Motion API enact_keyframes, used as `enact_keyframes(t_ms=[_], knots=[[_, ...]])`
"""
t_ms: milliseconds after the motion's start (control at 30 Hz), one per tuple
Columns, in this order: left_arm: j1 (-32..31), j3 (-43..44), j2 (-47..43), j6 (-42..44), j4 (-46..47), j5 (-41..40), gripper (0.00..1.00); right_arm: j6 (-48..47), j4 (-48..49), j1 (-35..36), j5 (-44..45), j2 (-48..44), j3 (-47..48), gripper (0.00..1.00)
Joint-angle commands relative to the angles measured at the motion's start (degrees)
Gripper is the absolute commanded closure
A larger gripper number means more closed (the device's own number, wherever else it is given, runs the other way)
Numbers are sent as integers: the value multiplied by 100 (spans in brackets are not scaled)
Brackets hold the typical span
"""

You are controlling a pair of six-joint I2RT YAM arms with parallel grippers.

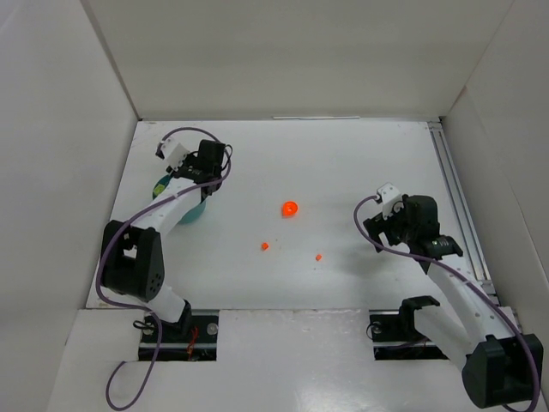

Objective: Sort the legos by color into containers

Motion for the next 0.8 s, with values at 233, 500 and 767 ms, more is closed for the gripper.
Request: enact_keyframes(t_ms=[233,500,767], knots=[[80,156,-73,-273,-145,-639,89,74,271,-39,77,56,99,0],[185,279,270,-326,-312,-648,71,74,271,-39,77,3,99,0],[185,331,192,183,-58,-236,59,74,271,-39,130,3,99,0]])
